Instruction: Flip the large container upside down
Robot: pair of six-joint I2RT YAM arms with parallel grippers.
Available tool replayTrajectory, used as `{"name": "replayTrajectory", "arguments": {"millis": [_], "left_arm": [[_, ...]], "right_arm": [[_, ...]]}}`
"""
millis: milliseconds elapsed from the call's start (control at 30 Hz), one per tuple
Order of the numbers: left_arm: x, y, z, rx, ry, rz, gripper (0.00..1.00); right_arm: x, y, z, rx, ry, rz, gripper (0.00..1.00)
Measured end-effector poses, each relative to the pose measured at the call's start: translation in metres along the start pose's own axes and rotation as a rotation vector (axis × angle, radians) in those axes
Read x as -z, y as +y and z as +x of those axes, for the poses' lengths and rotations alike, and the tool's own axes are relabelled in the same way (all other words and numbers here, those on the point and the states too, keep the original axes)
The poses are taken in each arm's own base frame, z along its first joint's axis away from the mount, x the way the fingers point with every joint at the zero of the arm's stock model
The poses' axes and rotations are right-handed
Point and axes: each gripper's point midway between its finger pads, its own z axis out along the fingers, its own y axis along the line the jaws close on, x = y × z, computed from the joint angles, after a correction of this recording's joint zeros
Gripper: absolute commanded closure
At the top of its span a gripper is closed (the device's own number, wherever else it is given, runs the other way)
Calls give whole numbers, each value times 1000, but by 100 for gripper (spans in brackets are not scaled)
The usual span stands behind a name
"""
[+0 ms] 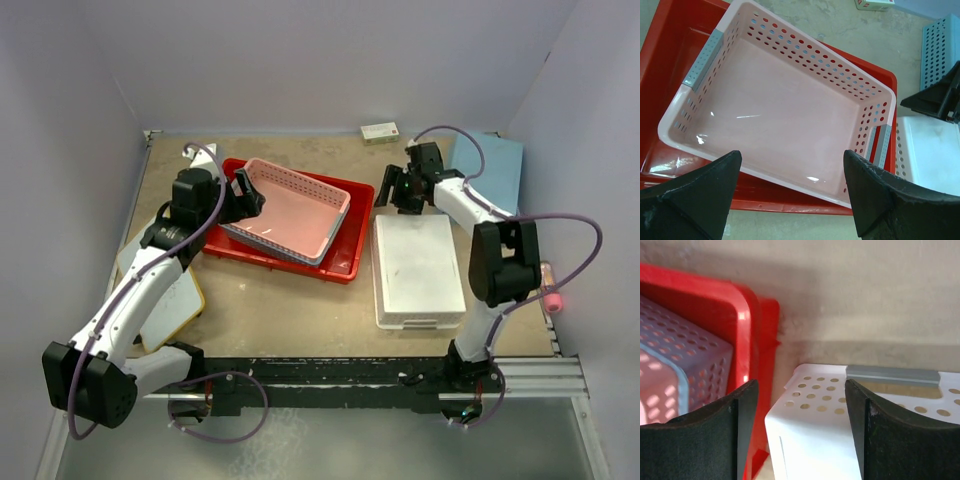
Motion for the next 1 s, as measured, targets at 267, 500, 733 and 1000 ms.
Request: {"name": "replayTrajectory", "arguments": {"millis": [267,500,733,1000], "left_arm": [[0,1,0,0,-1,-7,20],[-2,1,1,0,0,-4,20],[-4,6,5,0,4,-23,20],[-5,9,5,0,2,-39,20]], "right_arm": [[55,-20,41,2,-16,56,27],[119,38,22,95,-205,-113,26],[121,95,124,218,-58,-326,26],[89,34,186,182,149,-52,19]]}}
